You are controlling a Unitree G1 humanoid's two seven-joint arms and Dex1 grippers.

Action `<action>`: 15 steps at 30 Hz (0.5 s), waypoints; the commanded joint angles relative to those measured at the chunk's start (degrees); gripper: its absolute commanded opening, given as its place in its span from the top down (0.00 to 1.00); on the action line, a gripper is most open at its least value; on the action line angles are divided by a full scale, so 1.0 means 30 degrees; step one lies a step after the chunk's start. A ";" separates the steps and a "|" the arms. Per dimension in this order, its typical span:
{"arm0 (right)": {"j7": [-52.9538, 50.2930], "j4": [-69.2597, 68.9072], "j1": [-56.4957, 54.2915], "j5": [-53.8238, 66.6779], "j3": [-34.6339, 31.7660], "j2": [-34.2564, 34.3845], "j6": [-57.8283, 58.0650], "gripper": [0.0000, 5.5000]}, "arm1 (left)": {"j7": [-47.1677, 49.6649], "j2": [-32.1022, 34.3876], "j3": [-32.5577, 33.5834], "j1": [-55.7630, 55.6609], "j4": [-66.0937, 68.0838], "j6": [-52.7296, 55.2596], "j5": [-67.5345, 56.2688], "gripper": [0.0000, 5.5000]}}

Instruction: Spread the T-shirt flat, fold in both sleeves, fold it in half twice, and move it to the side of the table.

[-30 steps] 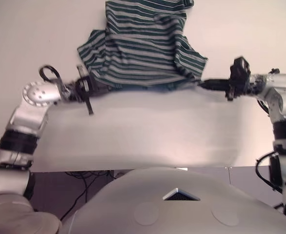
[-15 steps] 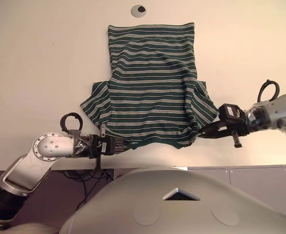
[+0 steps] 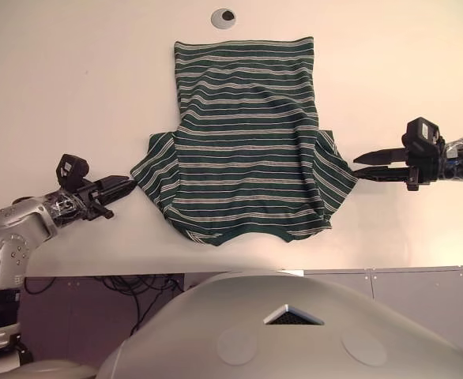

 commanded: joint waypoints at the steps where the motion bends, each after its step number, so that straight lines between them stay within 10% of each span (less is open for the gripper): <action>1: -0.0285 0.0271 -0.0504 -0.0244 0.0106 0.0355 -0.0358 0.77 | 0.1788 -0.1286 0.0180 -0.0748 0.0350 0.2616 -0.0438 0.74; 15: -0.2246 0.2033 -0.0479 0.0291 -0.0781 0.0463 0.1877 0.77 | 0.5614 -0.4823 0.3529 -0.3963 -0.2617 0.7996 -0.6734 1.00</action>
